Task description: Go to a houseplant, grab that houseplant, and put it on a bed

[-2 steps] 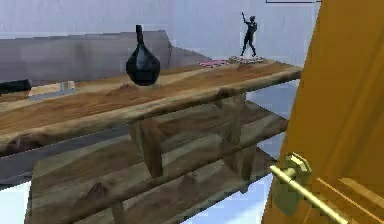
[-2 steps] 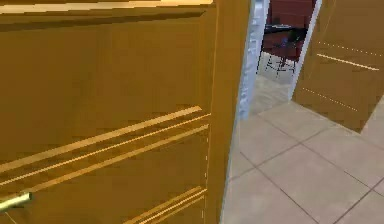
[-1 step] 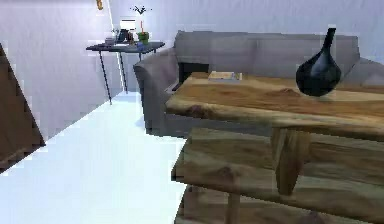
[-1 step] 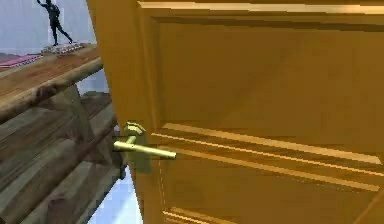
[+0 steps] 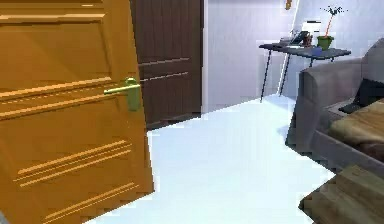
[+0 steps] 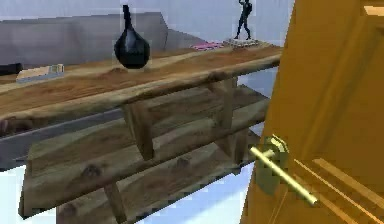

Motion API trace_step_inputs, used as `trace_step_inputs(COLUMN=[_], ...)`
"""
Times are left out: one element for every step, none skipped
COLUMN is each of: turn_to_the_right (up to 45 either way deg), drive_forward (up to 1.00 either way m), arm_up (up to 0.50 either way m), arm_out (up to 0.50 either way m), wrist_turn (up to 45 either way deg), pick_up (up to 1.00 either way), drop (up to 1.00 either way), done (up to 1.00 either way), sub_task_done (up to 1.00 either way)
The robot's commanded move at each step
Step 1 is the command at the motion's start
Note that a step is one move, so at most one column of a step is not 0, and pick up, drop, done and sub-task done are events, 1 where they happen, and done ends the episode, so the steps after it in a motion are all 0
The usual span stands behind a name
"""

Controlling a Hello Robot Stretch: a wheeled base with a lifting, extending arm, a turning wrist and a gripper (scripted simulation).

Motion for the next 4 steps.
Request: trace_step_inputs(turn_to_the_right=[-27.0,0.0,-45.0,-45.0], drive_forward=[0.0,0.05,0.0,0.0], arm_up=[0.0,0.0,0.0,0.0], arm_out=[0.0,0.0,0.0,0.0], wrist_turn=[0.0,0.0,0.0,0.0], pick_up=[0.0,0.0,0.0,0.0], drop=[0.0,0.0,0.0,0.0], done=[0.0,0.0,0.0,0.0], sub_task_done=[0.0,0.0,0.0,0.0])
